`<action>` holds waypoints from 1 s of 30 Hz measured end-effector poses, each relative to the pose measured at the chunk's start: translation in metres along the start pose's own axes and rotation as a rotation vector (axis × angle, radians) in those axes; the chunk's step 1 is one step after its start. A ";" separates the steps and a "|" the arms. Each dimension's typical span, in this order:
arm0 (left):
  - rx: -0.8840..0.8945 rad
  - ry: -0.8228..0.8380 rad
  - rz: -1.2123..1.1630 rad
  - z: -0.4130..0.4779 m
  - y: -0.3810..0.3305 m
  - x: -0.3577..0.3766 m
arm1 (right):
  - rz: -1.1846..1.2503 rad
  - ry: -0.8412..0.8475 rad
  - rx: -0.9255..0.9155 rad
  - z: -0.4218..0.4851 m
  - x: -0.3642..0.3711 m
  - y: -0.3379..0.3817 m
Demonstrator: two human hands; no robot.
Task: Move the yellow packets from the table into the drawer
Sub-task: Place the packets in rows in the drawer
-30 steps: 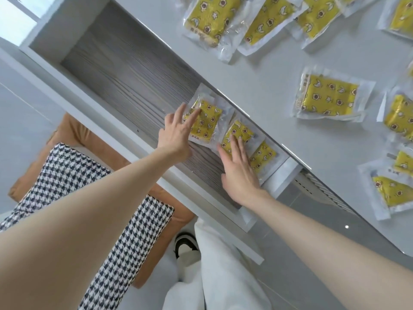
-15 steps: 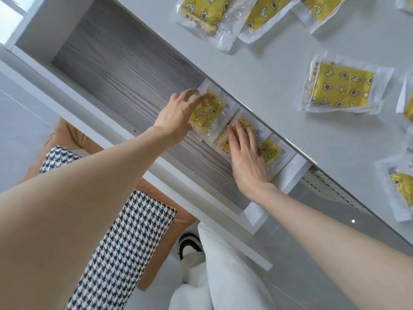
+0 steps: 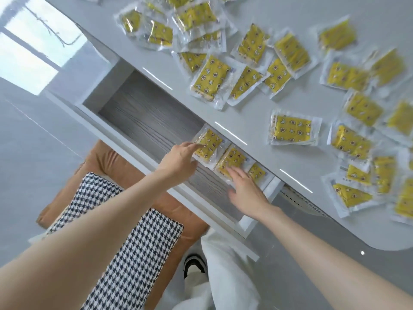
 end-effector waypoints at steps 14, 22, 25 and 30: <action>0.043 -0.310 -0.284 -0.239 -0.102 -0.161 | 0.078 -0.314 -0.160 -0.229 -0.126 0.114; 0.136 -0.326 -0.331 -0.339 -0.198 -0.209 | 0.095 -0.463 -0.173 -0.365 -0.211 0.122; 0.168 -0.295 -0.353 -0.357 -0.236 -0.213 | 0.101 -0.521 -0.145 -0.406 -0.245 0.104; 0.226 -0.284 -0.374 -0.365 -0.311 -0.218 | 0.141 -0.598 -0.104 -0.453 -0.298 0.058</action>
Point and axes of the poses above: each hand's wrist, its own z-axis towards the middle knuckle, its own x-axis out of the palm, y = z × x, the point moved 10 cm from there along z, towards the middle knuckle, and after that the axes turned 3 degrees about -y, right-handed, at the moved point
